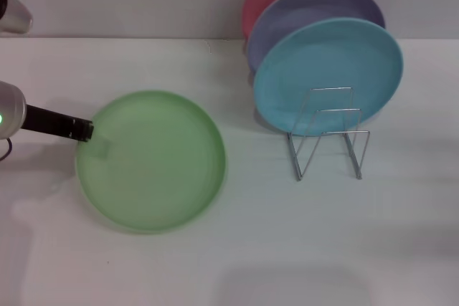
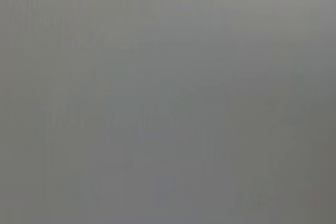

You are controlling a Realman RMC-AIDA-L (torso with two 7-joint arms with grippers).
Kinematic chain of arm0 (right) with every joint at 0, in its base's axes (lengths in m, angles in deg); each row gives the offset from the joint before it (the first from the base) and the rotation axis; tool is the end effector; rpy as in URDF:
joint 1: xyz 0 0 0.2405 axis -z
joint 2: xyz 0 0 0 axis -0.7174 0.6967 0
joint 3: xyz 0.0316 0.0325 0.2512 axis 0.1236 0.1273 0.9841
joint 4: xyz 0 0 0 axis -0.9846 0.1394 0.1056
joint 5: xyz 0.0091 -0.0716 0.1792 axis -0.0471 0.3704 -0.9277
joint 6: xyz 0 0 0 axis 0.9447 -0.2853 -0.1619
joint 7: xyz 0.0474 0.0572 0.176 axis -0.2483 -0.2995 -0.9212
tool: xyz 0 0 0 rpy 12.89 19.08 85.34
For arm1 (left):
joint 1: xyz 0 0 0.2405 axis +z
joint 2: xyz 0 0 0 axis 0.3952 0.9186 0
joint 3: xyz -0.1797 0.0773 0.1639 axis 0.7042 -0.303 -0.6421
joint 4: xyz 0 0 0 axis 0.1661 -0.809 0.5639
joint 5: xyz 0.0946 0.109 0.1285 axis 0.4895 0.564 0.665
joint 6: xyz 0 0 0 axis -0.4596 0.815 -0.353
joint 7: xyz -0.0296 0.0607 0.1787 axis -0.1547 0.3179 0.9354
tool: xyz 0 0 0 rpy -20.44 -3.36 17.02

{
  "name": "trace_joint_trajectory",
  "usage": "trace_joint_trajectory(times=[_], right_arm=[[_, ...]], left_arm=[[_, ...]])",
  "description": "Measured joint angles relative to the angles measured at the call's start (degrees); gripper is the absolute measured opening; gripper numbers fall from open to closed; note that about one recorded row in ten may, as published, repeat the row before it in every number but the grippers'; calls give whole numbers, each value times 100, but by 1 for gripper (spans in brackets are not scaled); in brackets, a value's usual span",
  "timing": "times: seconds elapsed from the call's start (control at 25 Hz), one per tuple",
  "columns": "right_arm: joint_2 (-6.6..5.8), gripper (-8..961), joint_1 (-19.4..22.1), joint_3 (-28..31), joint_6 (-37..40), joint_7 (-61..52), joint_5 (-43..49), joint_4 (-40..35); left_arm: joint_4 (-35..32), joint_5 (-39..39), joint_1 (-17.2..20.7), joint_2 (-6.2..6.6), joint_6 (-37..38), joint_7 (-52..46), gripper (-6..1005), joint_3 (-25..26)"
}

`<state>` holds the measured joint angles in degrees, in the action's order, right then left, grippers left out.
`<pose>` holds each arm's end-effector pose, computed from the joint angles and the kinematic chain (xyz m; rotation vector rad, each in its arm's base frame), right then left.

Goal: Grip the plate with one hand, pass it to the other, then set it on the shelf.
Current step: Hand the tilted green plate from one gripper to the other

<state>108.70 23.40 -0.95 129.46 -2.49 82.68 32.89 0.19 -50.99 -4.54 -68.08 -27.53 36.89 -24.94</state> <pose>0.3456 0.3224 0.1055 -1.0284 0.4266 0.8122 -0.2532 0.3876 -0.0026 -2.1781 -1.1794 0.1591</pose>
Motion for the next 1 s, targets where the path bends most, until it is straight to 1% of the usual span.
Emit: trace_joint_trajectory(times=[0.24, 0.36, 0.4, 0.72, 0.76, 0.84, 1.0], right_arm=[[-3, 734, -27, 0, -120, 0, 0, 0], [-5, 734, -72, 0, -274, 0, 0, -12], [-6, 734, -87, 0, -347, 16, 2, -16], [-6, 735, -138, -24, -509, 44, 27, -19], [-4, 735, -138, -33, -510, 46, 34, -18], [1, 735, -138, -46, -511, 47, 42, -14], [13, 735, -132, -59, -544, 48, 45, -7]], left_arm=[[-17, 34, 106, 9, 658, 69, 31, 50], [-40, -19, 149, 5, 928, 204, 31, 172], [-50, -130, 166, -5, 1087, 380, 31, 297], [-50, -607, 295, -6, 1582, 786, 31, 411], [-13, -665, 371, -19, 1919, 864, 31, 371], [5, -679, 448, -27, 2199, 867, 30, 314], [9, -870, 741, -28, 3057, 869, 30, -17]])
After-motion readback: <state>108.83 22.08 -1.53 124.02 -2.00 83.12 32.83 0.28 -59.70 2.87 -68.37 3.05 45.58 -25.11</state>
